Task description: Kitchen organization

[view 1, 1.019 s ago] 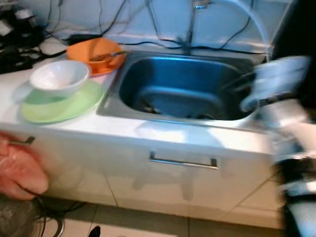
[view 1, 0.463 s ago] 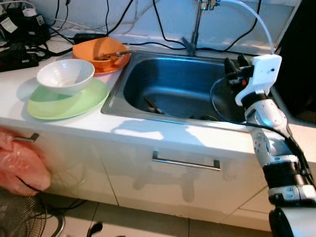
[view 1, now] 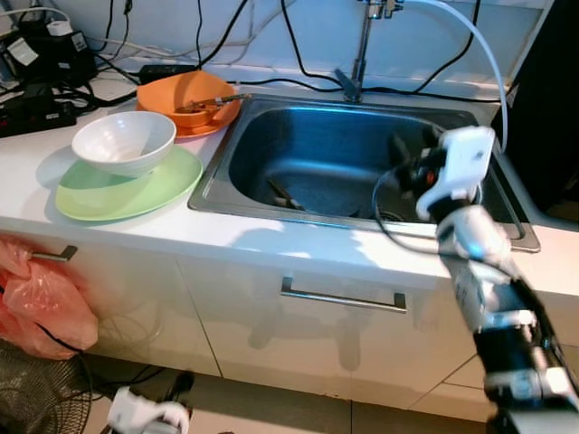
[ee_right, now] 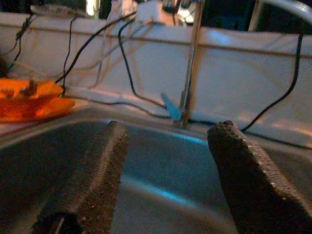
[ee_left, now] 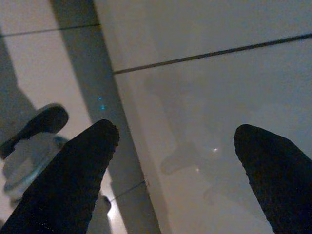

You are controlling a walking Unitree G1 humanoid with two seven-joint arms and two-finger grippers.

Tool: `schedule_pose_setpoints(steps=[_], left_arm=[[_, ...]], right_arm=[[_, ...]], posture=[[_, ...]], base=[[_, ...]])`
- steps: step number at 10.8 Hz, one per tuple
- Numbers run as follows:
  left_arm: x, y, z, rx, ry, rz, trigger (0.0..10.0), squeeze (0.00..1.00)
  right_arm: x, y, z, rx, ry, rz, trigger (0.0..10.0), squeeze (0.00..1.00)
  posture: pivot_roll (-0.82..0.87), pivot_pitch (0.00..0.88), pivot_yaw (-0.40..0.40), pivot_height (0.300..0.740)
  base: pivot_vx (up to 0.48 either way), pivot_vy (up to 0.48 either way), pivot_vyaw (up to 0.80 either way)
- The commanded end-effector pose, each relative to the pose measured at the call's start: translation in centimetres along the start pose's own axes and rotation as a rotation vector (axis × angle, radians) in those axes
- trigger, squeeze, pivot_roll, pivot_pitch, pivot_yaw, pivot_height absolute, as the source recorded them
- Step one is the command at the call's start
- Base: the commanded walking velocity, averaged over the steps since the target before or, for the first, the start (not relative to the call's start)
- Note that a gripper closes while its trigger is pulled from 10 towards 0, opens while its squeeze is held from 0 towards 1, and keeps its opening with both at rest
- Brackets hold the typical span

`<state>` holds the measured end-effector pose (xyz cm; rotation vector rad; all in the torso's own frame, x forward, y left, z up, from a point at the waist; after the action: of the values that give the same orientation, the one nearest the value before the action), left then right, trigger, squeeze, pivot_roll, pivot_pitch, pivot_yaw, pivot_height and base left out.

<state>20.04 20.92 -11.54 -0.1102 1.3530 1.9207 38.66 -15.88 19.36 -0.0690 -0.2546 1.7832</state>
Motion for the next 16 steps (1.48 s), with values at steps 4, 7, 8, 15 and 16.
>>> schedule_pose_setpoints(steps=[4, 7, 8, 15, 16], left_arm=[[-33.2, 9.6, 8.4, -0.755, -1.007, -0.843, 10.0, 0.0], [-32.1, 9.8, 7.9, -0.838, -1.06, -0.812, 10.0, 0.0], [-32.1, 9.8, 7.9, -0.838, -1.06, -0.812, 10.0, 0.0], [-32.1, 9.8, 7.9, -0.838, -1.06, -0.812, 10.0, 0.0], [-32.1, 9.8, 7.9, -0.838, -1.06, -0.812, 10.0, 0.0]], right_arm=[[0.9, 1.1, -3.5, 0.085, 0.002, 0.007, 10.0, 1.0], [0.5, 2.5, -4.8, 0.101, -0.001, -0.011, 10.0, 1.0], [0.5, 2.5, -4.8, 0.101, -0.001, -0.011, 10.0, 1.0], [0.5, 2.5, -4.8, 0.101, -0.001, -0.011, 10.0, 1.0], [0.5, 2.5, -4.8, 0.101, -0.001, -0.011, 10.0, 1.0]], posture=[[-0.02, 0.0, 0.05, 0.74], [-0.01, 0.0, 0.045, 0.74], [-0.01, 0.0, 0.045, 0.74], [-0.01, 0.0, 0.045, 0.74], [-0.01, 0.0, 0.045, 0.74]], base=[[0.0, 0.0, 0.0], [0.0, 0.0, 0.0], [0.0, 0.0, 0.0], [0.0, 0.0, 0.0], [0.0, 0.0, 0.0]])
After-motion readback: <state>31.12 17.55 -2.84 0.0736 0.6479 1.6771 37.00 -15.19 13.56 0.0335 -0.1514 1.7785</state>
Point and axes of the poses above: a point about 5 cm out from each wrist's last joint towards the gripper, its own y axis pointing back from the gripper into the wrist, its own z axis along the axis of the wrist's last joint, x = y × z, the point moved 5 cm from there along -y, pointing out of the wrist towards the gripper, and after that the axes turned 11 degrees about -y, right-handed, at the moved point
